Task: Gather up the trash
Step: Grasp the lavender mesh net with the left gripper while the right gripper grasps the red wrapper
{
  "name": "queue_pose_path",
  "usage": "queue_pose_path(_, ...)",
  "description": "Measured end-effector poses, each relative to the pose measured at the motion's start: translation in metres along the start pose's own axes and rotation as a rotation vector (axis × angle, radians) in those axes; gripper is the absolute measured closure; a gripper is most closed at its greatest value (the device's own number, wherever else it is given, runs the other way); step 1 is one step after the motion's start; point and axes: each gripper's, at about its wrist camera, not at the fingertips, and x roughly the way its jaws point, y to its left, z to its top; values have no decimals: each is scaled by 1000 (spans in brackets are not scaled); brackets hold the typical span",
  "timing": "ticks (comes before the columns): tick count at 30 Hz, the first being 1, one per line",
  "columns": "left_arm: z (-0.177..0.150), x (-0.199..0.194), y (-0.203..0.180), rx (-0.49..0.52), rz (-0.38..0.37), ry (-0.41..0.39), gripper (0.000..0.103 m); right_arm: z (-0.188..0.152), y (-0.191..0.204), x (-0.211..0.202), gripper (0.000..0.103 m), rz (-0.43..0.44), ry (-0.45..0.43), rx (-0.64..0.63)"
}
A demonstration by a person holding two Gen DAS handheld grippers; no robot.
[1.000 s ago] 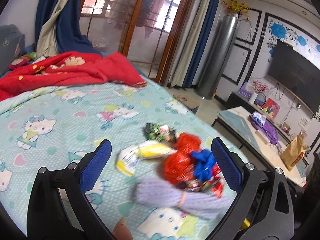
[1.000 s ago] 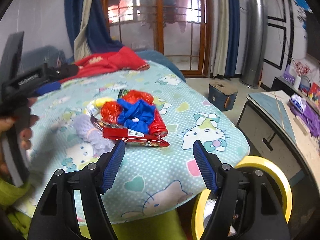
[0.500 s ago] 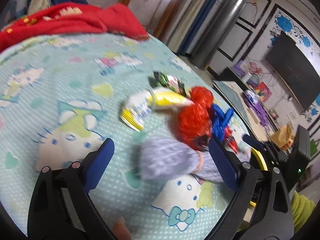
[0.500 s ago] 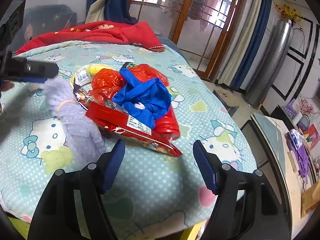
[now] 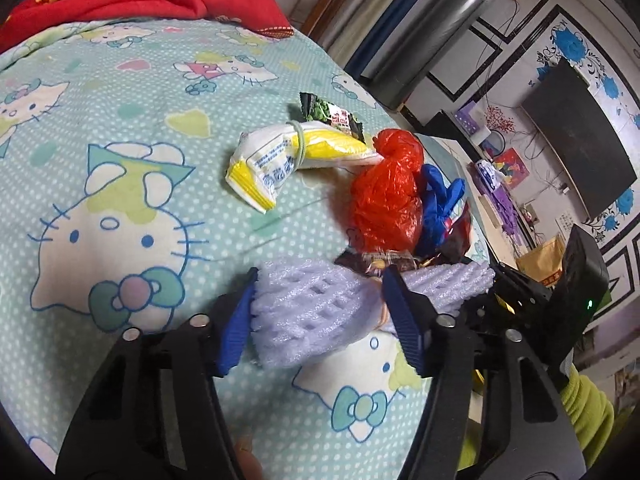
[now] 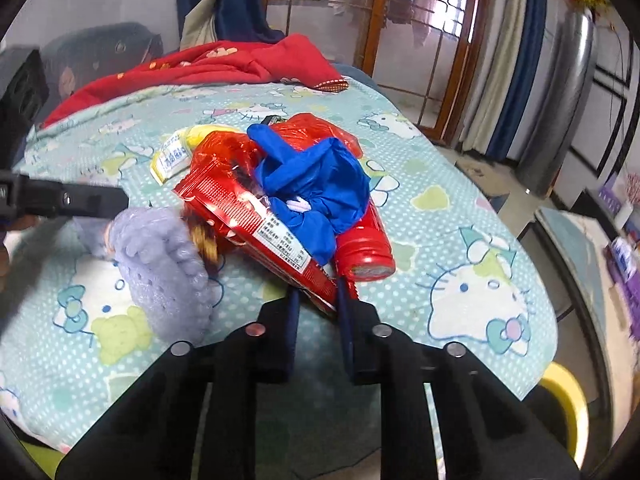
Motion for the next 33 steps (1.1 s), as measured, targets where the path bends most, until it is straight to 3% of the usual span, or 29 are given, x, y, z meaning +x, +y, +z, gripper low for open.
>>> queue_pose_path(5, -8, -10, 4, -3, -30, 17, 64, -5, -11, -11, 95, 53, -4, 104)
queue_pose_path(10, -10, -18, 2, -2, -49, 12, 82, -7, -12, -21, 95, 59, -14, 125)
queue_pose_path(12, -9, -21, -2, 6, -57, 8, 84, -7, -12, -27, 95, 62, -25, 131)
queue_pose_path(21, -5, -46, -35, 92, -81, -72, 86, -3, -12, -55, 95, 84, -74, 154)
queue_pose_path(33, -5, -60, -78, 201, -76, -160, 86, -7, -43, -92, 95, 38, -128, 232)
